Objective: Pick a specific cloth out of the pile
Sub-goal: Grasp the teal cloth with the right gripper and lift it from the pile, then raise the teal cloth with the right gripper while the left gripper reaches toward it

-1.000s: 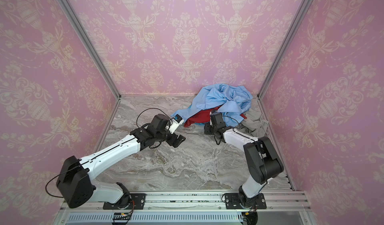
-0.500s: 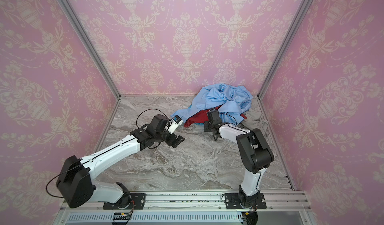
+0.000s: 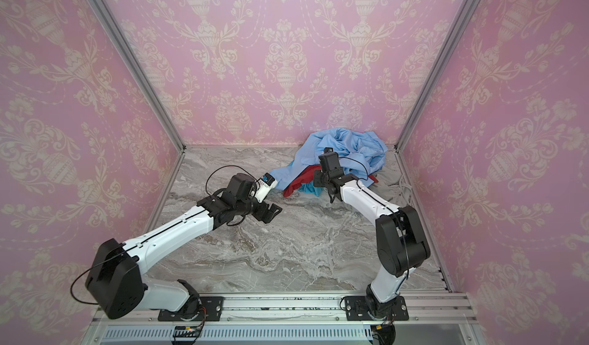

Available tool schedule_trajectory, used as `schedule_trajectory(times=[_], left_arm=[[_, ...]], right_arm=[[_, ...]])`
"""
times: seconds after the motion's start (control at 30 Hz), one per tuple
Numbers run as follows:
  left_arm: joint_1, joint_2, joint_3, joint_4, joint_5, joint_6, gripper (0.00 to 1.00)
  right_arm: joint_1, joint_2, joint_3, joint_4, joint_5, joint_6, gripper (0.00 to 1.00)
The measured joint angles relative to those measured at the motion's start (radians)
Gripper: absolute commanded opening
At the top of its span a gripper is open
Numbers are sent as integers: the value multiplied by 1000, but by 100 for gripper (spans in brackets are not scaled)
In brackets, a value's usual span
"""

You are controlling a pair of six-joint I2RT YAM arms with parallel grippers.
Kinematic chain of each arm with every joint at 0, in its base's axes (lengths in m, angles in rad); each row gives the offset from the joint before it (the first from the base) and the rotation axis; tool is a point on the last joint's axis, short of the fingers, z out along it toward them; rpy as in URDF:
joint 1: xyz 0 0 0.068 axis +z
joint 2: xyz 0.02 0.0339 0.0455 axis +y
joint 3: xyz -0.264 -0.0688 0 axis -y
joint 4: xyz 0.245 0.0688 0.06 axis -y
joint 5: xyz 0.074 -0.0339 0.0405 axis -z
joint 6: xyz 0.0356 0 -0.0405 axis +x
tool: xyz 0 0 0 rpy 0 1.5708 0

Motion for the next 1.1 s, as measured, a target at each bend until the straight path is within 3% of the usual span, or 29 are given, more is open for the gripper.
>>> schedule_trajectory(times=[0.63, 1.1], left_arm=[[5, 0, -3, 0, 3, -3, 91], [5, 17, -4, 50, 3, -61, 89]], right_arm=[[-27, 58, 531, -234, -15, -81, 0], [-34, 70, 739, -294, -65, -97, 0]])
